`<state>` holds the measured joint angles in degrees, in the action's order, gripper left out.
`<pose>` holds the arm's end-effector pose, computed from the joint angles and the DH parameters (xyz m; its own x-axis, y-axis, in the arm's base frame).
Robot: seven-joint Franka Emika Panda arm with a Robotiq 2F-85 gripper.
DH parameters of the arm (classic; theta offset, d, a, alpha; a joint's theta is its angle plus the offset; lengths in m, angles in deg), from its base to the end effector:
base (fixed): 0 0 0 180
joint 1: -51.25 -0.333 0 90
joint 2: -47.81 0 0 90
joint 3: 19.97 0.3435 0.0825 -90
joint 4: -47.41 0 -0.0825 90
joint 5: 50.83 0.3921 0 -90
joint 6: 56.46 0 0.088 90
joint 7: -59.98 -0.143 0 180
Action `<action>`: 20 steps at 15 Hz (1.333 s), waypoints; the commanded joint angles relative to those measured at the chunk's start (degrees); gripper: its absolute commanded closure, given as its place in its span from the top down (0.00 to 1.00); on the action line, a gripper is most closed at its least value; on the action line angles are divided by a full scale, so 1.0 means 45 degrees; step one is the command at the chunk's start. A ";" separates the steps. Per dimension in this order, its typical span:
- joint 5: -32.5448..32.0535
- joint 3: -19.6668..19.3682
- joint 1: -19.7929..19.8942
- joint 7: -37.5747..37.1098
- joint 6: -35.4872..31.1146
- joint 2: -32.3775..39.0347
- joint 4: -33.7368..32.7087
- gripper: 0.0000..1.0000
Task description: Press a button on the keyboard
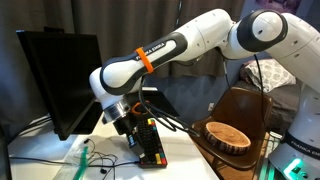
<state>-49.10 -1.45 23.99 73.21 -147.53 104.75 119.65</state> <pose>0.4975 0.4610 0.1262 0.3937 0.7747 -0.4948 0.6776 -0.6083 -0.4133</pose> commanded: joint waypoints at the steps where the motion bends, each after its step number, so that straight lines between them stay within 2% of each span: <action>1: -0.0364 -0.0129 -0.0177 -0.0054 -0.0124 -0.0138 -0.0270 0.00; 8: -0.0500 -0.0067 -0.0425 -0.1305 -0.1399 -0.2756 0.1759 0.00; 13: -0.0456 0.0023 -0.0452 -0.1935 -0.2198 -0.4888 0.4137 0.01; 14: -0.0514 0.0035 -0.0469 -0.2107 -0.2445 -0.5354 0.4693 0.26; 15: -0.0585 0.0052 -0.0474 -0.2192 -0.2695 -0.5832 0.5275 0.27; 20: -0.1124 0.0337 -0.0490 -0.2555 -0.4147 -0.8464 0.8230 0.60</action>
<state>-51.80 -0.64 21.87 63.73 -161.07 76.01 145.92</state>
